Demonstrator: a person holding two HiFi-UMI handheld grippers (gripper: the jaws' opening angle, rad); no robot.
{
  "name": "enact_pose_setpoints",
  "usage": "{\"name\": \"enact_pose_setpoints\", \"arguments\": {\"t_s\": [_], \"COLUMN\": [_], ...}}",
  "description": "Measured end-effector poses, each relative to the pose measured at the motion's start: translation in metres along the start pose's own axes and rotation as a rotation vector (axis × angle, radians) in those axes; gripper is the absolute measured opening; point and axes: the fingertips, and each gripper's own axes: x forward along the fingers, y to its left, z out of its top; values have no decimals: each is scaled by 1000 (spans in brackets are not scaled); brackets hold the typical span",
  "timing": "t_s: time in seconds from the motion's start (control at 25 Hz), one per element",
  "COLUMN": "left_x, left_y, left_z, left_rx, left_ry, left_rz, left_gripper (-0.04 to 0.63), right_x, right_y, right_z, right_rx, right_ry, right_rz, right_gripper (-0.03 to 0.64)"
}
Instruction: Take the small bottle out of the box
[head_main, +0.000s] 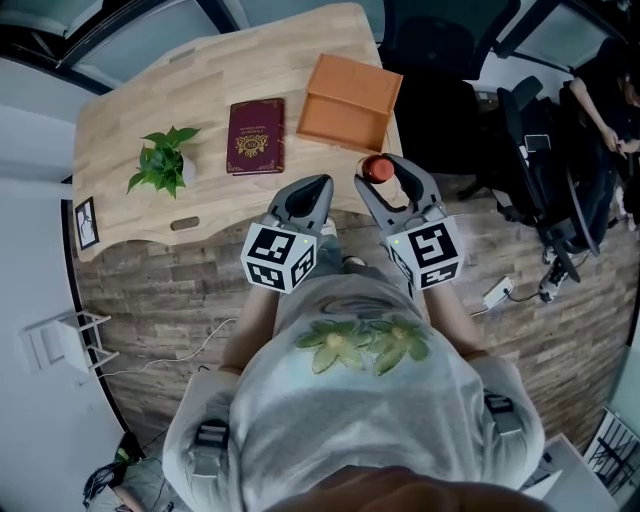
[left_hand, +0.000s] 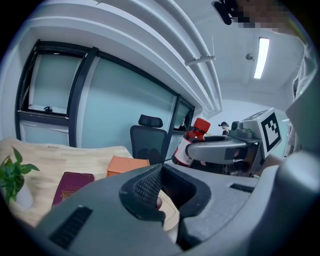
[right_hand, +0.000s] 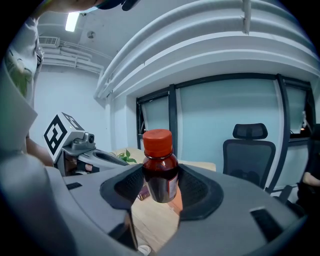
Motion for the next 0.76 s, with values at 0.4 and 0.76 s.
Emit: {"name": "enact_pose_setpoints", "arguments": {"t_s": [0.4, 0.76], "left_x": [-6, -7], "left_y": [-2, 12], "left_z": [-12, -14], "left_rx": [-1, -9], "left_ry": [23, 29], "left_rz": [-5, 5], "left_gripper": [8, 8], "right_x": [5, 17], "right_y": [13, 10], "right_z": [-12, -17], "right_rx": [23, 27], "right_ry": [32, 54], "right_rz": [25, 15], "right_gripper": [215, 215]}}
